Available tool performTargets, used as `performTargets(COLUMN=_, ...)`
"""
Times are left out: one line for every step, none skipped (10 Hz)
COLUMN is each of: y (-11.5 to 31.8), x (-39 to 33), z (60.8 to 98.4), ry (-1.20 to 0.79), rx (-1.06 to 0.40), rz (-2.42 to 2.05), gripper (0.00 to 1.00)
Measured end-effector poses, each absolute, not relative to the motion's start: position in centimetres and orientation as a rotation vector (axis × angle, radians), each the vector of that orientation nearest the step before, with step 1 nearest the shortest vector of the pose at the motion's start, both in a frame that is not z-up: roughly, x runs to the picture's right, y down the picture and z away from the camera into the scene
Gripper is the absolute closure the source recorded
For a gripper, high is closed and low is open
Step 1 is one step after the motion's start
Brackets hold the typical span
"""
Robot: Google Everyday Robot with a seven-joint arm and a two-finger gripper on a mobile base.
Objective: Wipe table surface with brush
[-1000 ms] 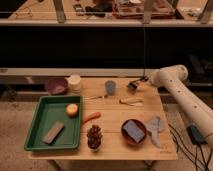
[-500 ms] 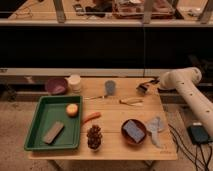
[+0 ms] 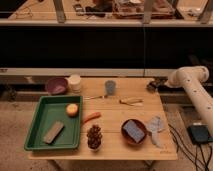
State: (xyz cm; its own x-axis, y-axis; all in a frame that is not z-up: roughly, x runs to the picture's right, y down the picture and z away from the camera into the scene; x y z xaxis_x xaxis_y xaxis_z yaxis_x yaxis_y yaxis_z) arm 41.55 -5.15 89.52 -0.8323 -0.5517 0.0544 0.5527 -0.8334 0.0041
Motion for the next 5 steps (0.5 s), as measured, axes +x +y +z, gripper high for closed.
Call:
performTargets(y=-5.6, x=41.1, z=89.9, ry=-0.022, rx=-0.063, rz=-2.555, gripper=1.00)
performTargets(y=-6.2, x=39.9, z=90.5, ry=-0.019, rx=-0.047, rz=-2.559, gripper=1.00)
performTargets(y=-6.5, x=38.7, z=90.9, ry=-0.018, rx=-0.036, rz=-2.566, gripper=1.00)
performTargets(y=-6.8, x=36.8, z=91.2, ry=-0.024, rx=-0.013, rz=-2.574, gripper=1.00)
performTargets(y=-7.0, x=34.6, z=91.5, ry=-0.031, rx=0.013, rz=-2.587, gripper=1.00)
